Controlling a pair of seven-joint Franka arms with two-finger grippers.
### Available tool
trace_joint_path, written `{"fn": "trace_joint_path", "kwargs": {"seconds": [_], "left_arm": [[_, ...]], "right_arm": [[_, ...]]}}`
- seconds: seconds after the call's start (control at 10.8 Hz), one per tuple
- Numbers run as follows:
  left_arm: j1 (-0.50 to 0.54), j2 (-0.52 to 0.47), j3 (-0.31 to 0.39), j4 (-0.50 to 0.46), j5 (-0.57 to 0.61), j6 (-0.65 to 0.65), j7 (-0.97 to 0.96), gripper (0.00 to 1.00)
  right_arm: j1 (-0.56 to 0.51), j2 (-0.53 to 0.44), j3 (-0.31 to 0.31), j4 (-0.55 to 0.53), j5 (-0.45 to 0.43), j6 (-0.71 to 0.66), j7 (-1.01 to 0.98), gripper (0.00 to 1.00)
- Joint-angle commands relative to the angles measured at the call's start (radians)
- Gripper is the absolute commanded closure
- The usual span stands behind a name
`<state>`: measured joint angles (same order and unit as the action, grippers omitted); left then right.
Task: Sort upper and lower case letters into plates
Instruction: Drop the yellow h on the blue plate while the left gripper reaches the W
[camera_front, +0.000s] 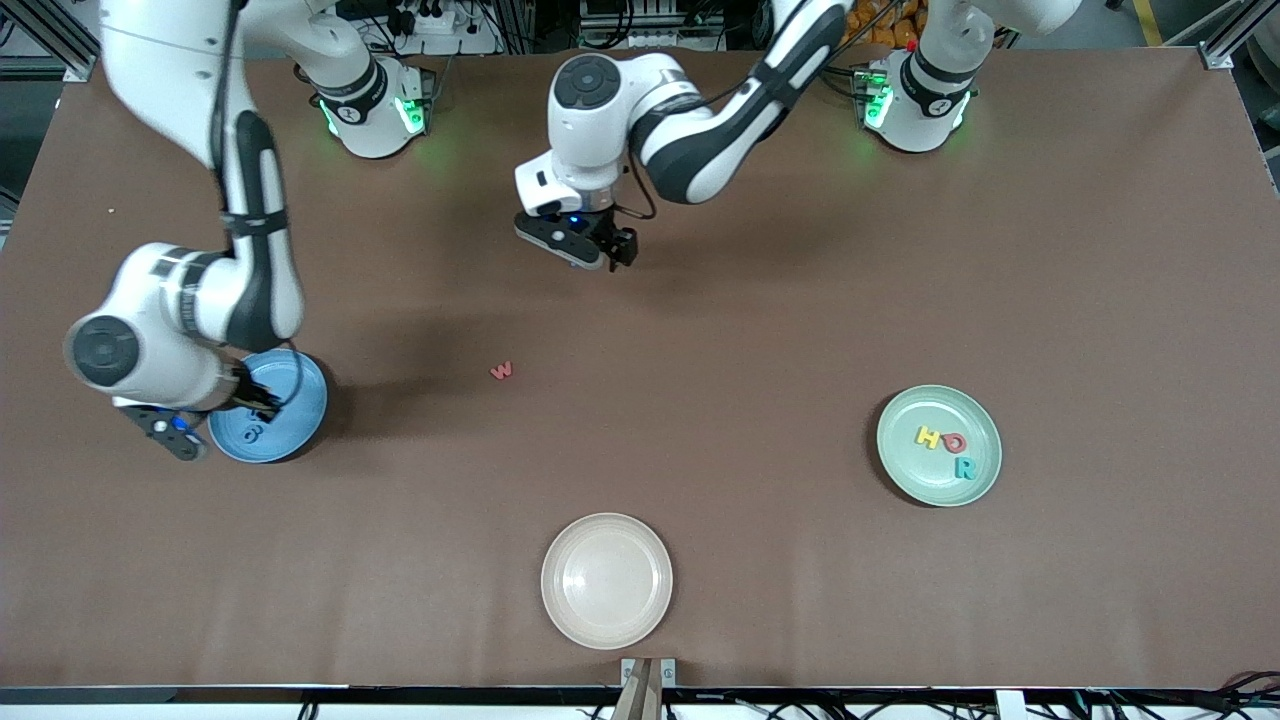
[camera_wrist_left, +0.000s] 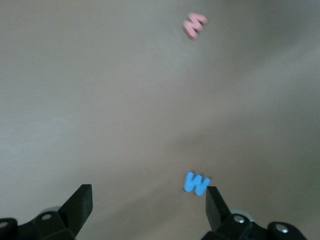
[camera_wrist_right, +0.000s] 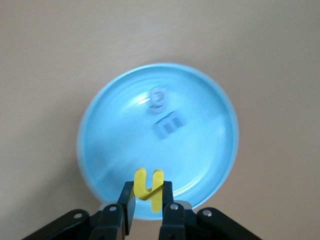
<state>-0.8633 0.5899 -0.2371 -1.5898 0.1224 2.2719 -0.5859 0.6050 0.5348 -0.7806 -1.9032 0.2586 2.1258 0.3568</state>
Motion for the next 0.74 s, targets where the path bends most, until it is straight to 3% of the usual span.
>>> {"fn": "trace_joint_path", "kwargs": {"seconds": [0.0, 0.65], "left_arm": [[-0.042, 0.109, 0.005, 0.086, 0.057, 0.014, 0.052, 0.0], [-0.072, 0.189, -0.008, 0.082, 0.062, 0.049, 0.179, 0.0]], "right_arm": [[-0.016, -0.01, 0.01, -0.002, 0.008, -0.021, -0.044, 0.0], [-0.004, -0.01, 0.015, -0.002, 0.01, -0.04, -0.033, 0.0]]}}
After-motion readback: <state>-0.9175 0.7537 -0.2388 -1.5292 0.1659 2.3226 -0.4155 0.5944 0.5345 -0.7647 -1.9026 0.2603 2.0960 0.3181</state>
